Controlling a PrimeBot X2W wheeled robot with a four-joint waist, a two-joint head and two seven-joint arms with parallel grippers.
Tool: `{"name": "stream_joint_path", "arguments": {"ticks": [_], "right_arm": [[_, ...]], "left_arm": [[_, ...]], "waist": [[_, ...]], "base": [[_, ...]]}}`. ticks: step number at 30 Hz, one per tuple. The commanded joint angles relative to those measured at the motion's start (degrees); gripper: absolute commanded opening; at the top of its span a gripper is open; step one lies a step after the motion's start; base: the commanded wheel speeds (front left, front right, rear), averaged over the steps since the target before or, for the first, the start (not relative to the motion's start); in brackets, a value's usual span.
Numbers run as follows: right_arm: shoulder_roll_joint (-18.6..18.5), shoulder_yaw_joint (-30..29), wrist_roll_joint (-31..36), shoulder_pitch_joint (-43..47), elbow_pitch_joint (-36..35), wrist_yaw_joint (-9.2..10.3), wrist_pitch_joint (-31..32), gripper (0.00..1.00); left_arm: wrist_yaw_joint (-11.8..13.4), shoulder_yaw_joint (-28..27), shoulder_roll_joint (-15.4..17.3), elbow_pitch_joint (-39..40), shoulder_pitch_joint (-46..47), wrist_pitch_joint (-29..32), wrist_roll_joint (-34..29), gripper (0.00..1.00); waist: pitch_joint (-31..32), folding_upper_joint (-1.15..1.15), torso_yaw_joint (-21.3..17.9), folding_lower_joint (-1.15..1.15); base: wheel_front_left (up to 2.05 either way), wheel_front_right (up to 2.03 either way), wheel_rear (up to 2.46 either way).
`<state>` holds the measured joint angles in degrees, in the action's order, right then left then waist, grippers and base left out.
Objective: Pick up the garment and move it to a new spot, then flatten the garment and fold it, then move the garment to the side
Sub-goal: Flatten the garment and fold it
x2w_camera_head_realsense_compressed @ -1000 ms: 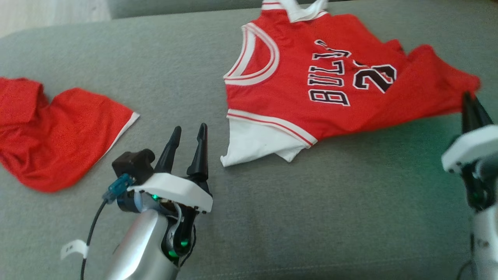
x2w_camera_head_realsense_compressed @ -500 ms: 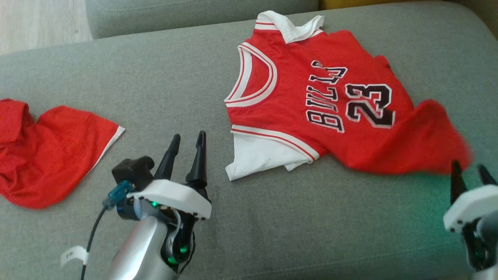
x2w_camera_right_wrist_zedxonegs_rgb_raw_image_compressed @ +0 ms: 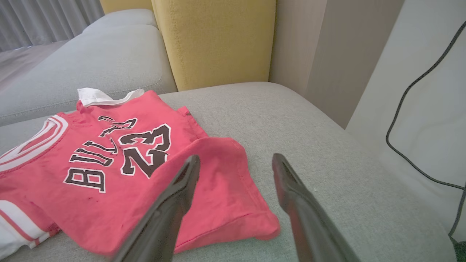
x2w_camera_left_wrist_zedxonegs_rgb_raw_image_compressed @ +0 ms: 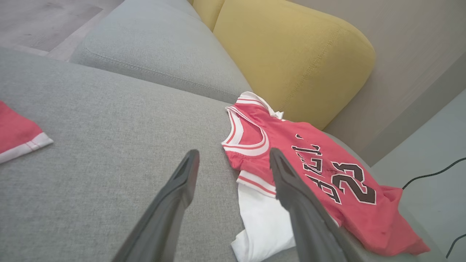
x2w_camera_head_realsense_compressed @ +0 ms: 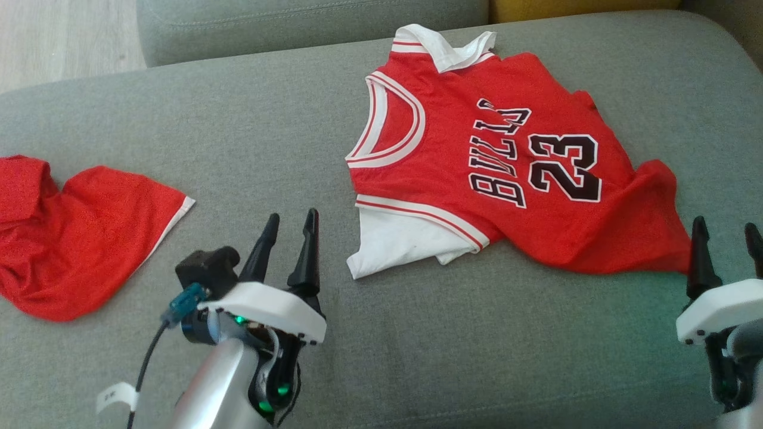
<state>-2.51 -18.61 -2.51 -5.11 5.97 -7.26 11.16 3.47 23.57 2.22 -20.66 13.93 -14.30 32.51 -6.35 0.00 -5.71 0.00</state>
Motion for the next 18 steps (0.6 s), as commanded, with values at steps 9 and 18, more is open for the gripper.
{"name": "stream_joint_path", "arguments": {"ticks": [9, 18], "right_arm": [[-0.38, 2.73, -2.35, -1.13, -0.68, -0.23, -3.57, 1.0], [-0.37, 3.95, -3.4, -2.55, 0.22, -0.23, -4.48, 1.0]], "left_arm": [[-3.14, 3.79, 0.65, -1.72, 1.43, -0.4, 0.75, 1.0], [-3.47, 12.3, 2.12, -10.03, 7.81, 4.48, -7.45, 1.0]], "waist": [[-0.78, 0.0, 0.2, 0.0], [-2.77, 0.0, -0.87, 0.0]], "base": [[0.0, 0.0, 0.0], [0.0, 0.0, 0.0]]}}
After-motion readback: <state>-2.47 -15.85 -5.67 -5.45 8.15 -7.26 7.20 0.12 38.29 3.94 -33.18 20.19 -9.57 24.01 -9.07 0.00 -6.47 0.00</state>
